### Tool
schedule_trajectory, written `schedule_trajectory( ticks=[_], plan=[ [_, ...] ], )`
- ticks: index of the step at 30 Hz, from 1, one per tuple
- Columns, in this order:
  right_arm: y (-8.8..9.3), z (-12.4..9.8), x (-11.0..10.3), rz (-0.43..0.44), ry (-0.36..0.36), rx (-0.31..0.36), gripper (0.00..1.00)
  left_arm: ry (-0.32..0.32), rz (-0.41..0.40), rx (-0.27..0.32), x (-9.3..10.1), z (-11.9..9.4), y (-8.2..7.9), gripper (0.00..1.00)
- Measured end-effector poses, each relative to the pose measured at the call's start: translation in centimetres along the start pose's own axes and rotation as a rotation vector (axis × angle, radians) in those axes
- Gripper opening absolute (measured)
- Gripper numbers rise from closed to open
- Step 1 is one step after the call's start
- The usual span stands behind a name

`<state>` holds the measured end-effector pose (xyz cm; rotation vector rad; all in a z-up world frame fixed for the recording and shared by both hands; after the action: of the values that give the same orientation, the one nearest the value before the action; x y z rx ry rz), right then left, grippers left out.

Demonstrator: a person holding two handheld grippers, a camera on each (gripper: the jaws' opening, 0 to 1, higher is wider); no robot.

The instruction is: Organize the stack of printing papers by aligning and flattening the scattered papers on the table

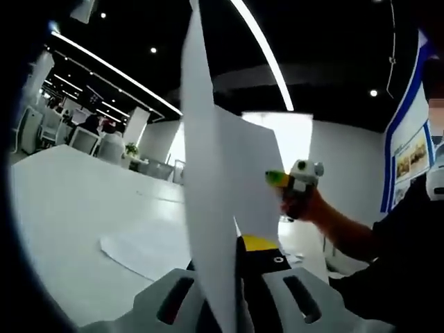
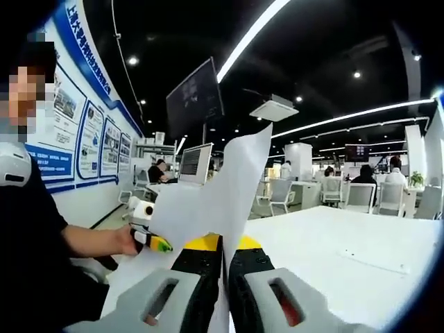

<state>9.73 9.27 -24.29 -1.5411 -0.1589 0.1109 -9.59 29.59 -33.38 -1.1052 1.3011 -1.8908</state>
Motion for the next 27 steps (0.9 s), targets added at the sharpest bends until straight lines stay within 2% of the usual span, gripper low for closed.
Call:
schedule_trajectory(
  ticks=[6,18,27],
  plan=[
    [0.4,0.4,-0.2,-0.001,-0.011,0.001,0.0,0.027,-0.016,-0.002,0.2,0.1,0.0,0.06],
    [0.8,1.1,-0.4,0.012,-0.021,0.005,0.0,0.033,-0.051,0.012,0.1,0.0,0.0,0.07],
    [0.9,1.3,-0.4,0.018,-0.026,0.003,0.0,0.062,-0.087,0.024,0.2,0.1,0.0,0.09]
  ],
)
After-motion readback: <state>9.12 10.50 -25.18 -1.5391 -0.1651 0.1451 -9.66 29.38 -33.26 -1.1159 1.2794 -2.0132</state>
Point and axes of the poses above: the point that each gripper's makers call its tool centre point, and the gripper's own axes: z roughly forward along the fingers, x roughly to its right, y roughly out of its underside, the point moved 8 cm from there along -z, roughly backward along the fingers, and after that the axes turned 4 degrees about y, right-handed, at the moved point
